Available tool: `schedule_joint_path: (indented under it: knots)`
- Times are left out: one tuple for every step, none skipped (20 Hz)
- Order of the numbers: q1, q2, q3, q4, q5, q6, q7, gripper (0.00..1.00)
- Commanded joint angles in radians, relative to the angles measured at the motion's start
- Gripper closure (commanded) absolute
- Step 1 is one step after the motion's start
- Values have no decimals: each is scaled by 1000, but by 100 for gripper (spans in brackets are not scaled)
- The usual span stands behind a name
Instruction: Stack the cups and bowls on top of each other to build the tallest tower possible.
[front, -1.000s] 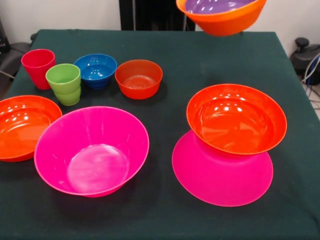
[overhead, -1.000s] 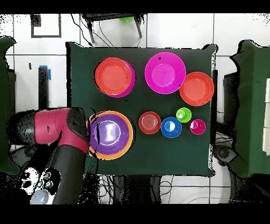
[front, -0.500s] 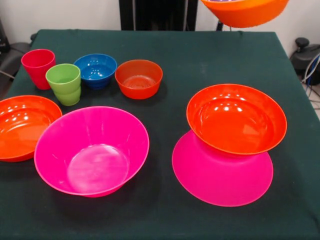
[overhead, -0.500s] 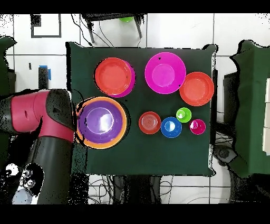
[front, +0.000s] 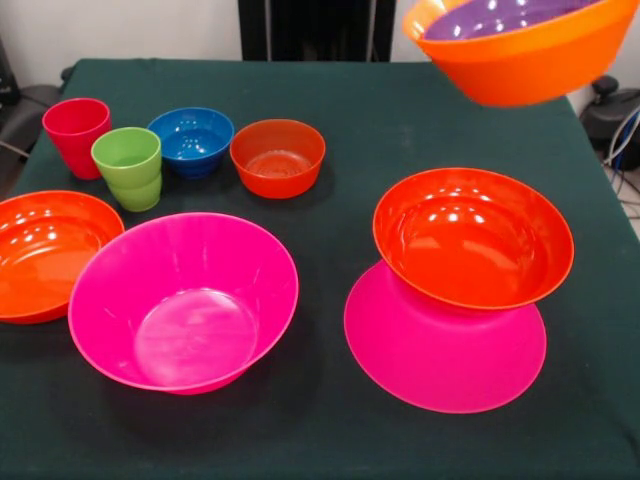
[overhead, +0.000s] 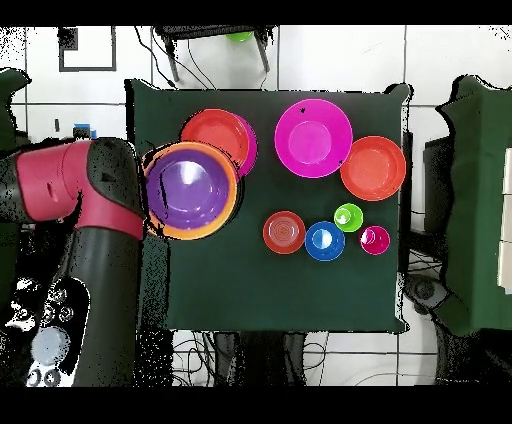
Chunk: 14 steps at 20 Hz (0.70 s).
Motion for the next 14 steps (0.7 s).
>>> schedule_joint_path:
  knots:
    - [-45,110,135,-86,-25,-98,30,100]
    - [-49,110,139,-84,-26,-107,22,100]
    - [-54,114,142,-86,-30,-118,14,100]
    - [-60,119,144,-89,-34,-130,6,100]
    - [-67,125,149,-98,-39,-139,-7,100]
    - [-70,122,148,-95,-46,-143,-15,100]
    - [-75,123,149,-102,-49,-138,-26,100]
    - [-78,120,148,-100,-50,-136,-29,100]
    - [-74,117,140,-109,-57,-130,-31,100]
    - [-76,114,139,-108,-59,-132,-34,100]
    - [-74,113,134,-117,-64,-125,-37,100]
    - [-78,115,135,-121,-66,-124,-44,100]
    - [-81,118,136,-123,-68,-124,-49,100]
    - [-86,119,138,-117,-70,-135,-54,100]
